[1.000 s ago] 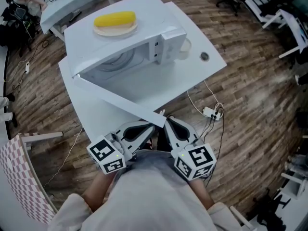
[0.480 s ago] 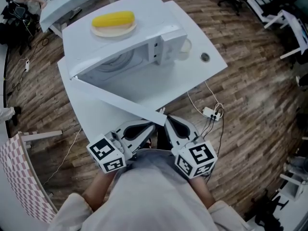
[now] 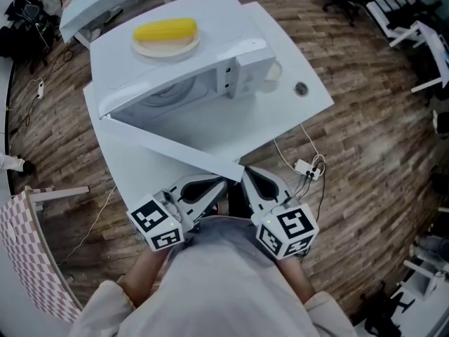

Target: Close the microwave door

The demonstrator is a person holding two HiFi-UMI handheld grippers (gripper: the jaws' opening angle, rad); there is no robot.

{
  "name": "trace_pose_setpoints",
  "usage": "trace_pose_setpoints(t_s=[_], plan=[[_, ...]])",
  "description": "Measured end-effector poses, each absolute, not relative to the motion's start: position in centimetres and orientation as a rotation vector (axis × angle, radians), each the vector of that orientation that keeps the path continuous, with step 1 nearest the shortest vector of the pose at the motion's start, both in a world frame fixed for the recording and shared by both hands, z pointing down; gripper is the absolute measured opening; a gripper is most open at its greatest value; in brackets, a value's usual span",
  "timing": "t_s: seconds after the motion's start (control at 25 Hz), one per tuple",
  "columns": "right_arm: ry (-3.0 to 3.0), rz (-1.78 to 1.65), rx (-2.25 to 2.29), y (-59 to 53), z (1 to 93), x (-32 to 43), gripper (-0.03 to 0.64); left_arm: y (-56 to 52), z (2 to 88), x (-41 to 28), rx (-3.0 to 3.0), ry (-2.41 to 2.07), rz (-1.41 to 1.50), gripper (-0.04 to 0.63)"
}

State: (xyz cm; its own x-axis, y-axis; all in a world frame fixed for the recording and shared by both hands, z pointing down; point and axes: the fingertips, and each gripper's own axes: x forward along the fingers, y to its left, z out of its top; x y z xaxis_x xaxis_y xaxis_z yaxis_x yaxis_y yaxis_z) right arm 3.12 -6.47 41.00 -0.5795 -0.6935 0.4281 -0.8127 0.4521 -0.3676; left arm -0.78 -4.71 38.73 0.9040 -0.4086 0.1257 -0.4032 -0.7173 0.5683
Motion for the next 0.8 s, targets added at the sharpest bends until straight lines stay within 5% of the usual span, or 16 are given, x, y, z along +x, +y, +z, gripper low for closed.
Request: trace_pose_setpoints(t_s=[0.8], plan=[[-2.513, 0.807, 1.238, -10.6, 40.9, 4.4, 0.023, -8.1, 39.1, 0.7, 2.420, -0.633, 0.011, 0.018]])
